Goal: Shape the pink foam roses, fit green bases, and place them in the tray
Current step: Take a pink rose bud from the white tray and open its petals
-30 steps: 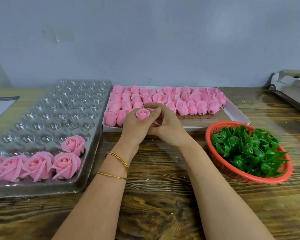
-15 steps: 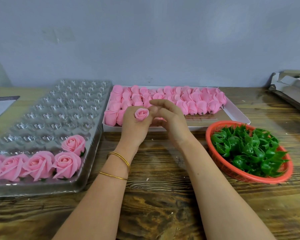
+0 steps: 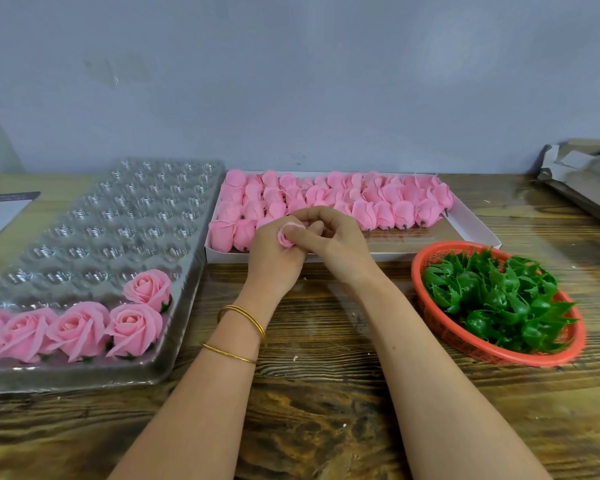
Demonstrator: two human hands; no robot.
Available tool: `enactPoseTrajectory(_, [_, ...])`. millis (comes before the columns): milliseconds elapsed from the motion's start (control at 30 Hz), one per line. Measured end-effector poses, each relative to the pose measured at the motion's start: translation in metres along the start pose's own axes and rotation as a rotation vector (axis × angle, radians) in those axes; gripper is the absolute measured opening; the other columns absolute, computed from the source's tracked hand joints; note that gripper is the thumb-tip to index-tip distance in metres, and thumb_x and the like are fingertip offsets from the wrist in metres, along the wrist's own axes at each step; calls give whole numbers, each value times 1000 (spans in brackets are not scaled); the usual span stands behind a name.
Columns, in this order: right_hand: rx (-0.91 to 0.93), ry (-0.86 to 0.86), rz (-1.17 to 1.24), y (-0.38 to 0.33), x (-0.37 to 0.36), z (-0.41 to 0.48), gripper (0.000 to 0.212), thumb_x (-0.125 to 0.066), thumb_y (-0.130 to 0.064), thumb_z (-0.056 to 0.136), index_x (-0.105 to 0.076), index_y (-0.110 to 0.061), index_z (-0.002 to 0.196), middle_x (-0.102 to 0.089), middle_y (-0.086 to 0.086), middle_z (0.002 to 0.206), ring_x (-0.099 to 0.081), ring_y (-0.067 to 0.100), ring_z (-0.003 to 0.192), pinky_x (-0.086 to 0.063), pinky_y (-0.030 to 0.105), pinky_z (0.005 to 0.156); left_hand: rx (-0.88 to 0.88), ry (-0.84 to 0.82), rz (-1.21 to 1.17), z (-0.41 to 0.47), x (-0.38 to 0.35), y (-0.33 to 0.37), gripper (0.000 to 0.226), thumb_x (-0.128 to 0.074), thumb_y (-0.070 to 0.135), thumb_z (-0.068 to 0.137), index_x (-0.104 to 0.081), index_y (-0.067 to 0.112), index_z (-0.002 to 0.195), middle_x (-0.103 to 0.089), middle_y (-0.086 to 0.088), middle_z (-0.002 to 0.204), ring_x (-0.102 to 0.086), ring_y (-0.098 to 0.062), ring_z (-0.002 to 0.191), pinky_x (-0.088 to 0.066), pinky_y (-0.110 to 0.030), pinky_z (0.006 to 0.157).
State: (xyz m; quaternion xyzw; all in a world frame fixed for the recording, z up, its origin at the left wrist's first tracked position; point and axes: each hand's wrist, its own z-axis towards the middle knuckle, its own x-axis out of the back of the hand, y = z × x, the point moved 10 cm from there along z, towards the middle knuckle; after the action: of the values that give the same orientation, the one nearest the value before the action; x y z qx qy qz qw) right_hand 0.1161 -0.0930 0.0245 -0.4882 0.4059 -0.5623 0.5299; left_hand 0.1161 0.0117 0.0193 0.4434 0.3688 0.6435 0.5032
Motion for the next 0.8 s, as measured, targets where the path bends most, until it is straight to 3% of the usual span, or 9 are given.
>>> enactPoseTrajectory(100, [11,11,-35,-1,0,1,26,-78,-12,81,-69,-9,105,-70,12,103,-67,24,102,-58,35,86,10,10,-14,0,0,-2,14,-66,24,94,-72,17,84,-73,0,82,-69,-12,81,-56,-25,72])
enactPoseTrajectory(233, [-4,14,-27,2,0,1,23,-78,-13,81,-69,-10,101,-69,6,96,-66,18,93,-59,36,84,19,21,-5,0,1,-4,17,-65,26,95,-73,12,89,-73,-3,84,-69,-17,83,-57,-32,72])
enactPoseTrajectory(333, [7,4,3,3,-1,1,15,-71,-18,88,-70,-9,100,-71,6,98,-67,20,98,-58,35,87,-7,59,-14,0,5,0,20,-63,25,95,-69,29,76,-72,-1,78,-68,-17,77,-57,-38,69])
enactPoseTrajectory(433, [-61,12,143,10,0,3,22,-54,-15,96,-70,-3,104,-72,12,105,-67,25,105,-51,48,99,-31,136,-37,1,12,4,29,-64,29,88,-62,35,59,-61,7,60,-55,-7,59,-49,-35,59])
enactPoseTrajectory(500, [-87,14,159,12,1,5,22,-50,-5,91,-70,-4,98,-72,12,101,-68,27,101,-50,52,99,1,192,-101,1,18,-1,26,-67,35,86,-63,33,61,-60,6,59,-54,-7,59,-49,-35,59])
enactPoseTrajectory(567, [-67,-29,127,11,-2,4,23,-54,5,79,-68,-7,94,-71,11,92,-68,27,94,-53,50,96,48,220,-169,2,21,-9,25,-70,35,86,-62,26,64,-64,-6,68,-60,-16,65,-53,-39,61])
enactPoseTrajectory(700, [11,-135,-53,5,-12,-1,41,-70,13,70,-64,-6,105,-68,4,92,-65,11,87,-56,26,82,84,177,-288,3,14,-13,18,-70,35,83,-73,32,66,-73,-2,71,-71,-16,70,-58,-30,63])
enactPoseTrajectory(800, [42,-162,-112,1,-17,-3,43,-75,11,71,-63,-2,111,-70,13,101,-66,16,90,-56,28,83,87,153,-291,3,10,-15,19,-70,41,81,-72,24,73,-72,-5,74,-71,-15,73,-57,-27,64])
